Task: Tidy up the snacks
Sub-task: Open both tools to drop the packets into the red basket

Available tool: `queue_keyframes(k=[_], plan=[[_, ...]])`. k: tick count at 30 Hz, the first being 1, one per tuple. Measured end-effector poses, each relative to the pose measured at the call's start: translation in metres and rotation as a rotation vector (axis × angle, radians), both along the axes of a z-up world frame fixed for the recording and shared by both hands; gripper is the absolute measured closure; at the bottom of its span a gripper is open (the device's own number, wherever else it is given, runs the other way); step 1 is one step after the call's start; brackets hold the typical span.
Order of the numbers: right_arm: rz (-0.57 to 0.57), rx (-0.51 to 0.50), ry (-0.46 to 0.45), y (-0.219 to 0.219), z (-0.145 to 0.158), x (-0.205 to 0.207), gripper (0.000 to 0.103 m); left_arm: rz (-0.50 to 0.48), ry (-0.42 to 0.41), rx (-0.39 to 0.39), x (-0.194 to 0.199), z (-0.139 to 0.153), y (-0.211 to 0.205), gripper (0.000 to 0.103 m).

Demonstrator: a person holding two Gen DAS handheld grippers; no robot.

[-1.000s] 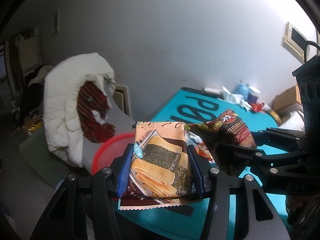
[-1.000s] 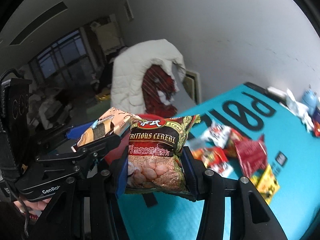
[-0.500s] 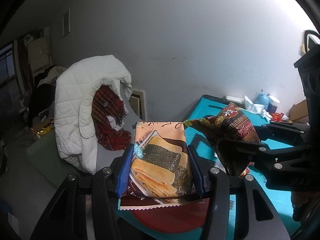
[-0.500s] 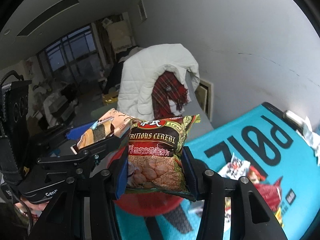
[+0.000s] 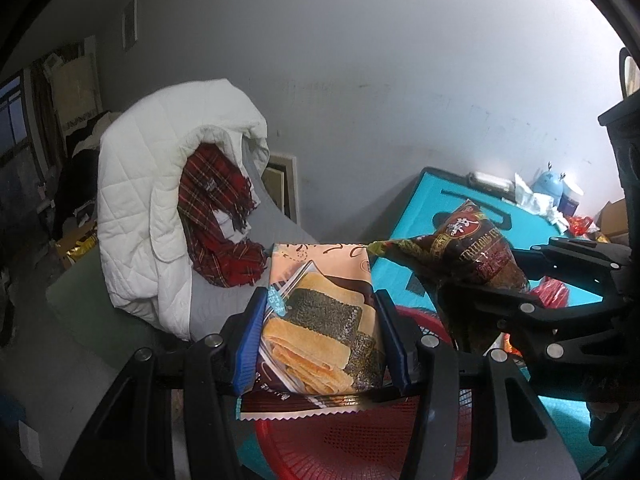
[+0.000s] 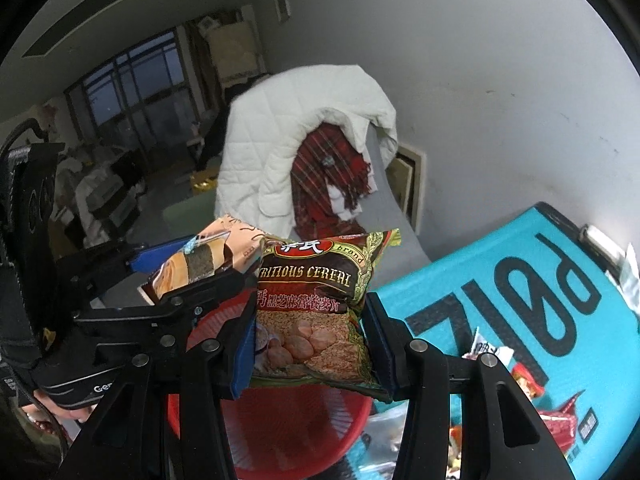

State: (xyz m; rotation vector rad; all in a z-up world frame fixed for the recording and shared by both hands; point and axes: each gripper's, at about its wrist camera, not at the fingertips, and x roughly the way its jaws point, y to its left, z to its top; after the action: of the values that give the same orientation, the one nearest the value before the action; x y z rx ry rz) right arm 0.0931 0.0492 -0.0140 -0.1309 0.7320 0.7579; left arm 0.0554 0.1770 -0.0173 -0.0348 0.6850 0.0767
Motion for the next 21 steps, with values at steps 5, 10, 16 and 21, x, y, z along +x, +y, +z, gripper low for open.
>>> queue_keyframes(k=[5, 10, 16, 21], plan=[[-0.008, -0.018, 0.038, -0.001, -0.014, 0.010, 0.055, 0.012, 0.030, 0.001, 0.008, -0.012, 0.001, 0.052], [-0.008, -0.036, 0.059, 0.001, -0.026, 0.014, 0.055, 0.018, 0.053, 0.020, 0.013, -0.020, -0.002, 0.052], [-0.017, -0.062, 0.060, 0.002, -0.031, 0.014, 0.051, 0.035, 0.075, 0.014, 0.016, -0.024, 0.001, 0.050], [-0.032, -0.066, 0.066, -0.001, -0.030, 0.014, 0.046, 0.073, 0.084, 0.029, 0.016, -0.024, 0.003, 0.032]])
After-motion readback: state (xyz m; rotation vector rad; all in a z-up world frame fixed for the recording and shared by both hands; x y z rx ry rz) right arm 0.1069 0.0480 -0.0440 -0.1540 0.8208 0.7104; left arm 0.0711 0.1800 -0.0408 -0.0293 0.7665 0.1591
